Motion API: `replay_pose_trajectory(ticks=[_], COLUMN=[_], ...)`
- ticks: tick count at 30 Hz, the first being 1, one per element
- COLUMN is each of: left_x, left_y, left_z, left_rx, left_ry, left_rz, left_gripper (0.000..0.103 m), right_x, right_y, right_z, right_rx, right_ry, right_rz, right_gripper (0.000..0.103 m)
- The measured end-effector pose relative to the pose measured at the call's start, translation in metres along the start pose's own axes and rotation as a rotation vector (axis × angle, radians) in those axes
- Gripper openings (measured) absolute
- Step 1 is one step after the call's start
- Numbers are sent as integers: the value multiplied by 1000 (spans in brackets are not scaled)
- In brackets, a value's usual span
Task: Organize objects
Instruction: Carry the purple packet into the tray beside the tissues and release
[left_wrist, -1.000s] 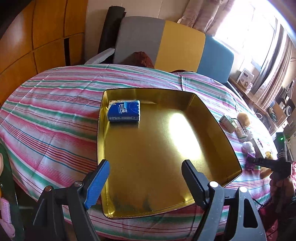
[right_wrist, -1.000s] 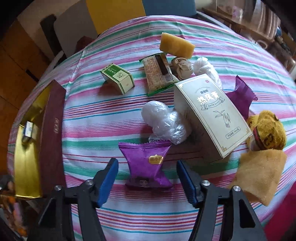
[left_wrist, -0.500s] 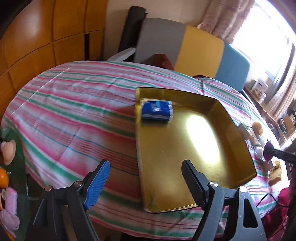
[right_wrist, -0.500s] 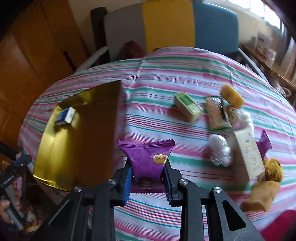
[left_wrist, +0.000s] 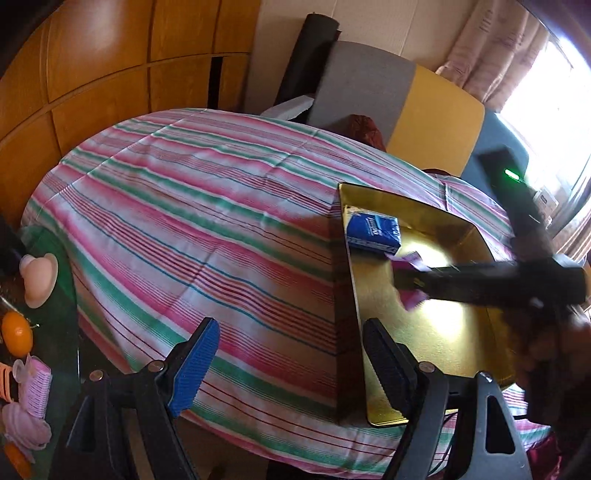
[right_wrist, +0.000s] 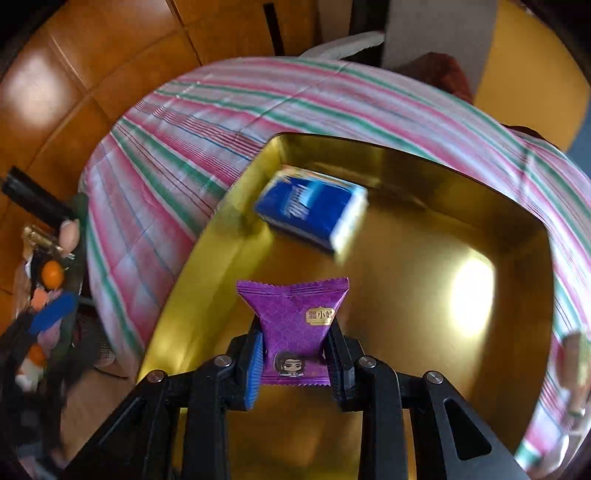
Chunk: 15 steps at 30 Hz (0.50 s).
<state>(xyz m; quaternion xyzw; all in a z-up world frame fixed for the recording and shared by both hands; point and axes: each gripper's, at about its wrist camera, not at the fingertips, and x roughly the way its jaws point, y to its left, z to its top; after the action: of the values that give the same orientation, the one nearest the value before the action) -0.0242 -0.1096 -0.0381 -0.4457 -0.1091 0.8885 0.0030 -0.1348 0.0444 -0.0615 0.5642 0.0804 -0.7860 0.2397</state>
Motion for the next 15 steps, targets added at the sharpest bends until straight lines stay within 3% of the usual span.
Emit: replay_pose_trajectory(ticks=[7,12,15], left_x=[7,4,2], left_y=[5,0,-4], left_z=[-4,-5,-4], left_rx=[-20,-4,5], left_ry=[27,18,8], left_rz=[-12,-8,-2], left_gripper=[81,81,81], right_x=[36,27,9], right_y=[6,-4,-8], right_z=[40,34,21], right_rx=[103,164,176], right_ry=[-18,-51,-90], right_rz=[-16,52,74], right_gripper=[34,61,67])
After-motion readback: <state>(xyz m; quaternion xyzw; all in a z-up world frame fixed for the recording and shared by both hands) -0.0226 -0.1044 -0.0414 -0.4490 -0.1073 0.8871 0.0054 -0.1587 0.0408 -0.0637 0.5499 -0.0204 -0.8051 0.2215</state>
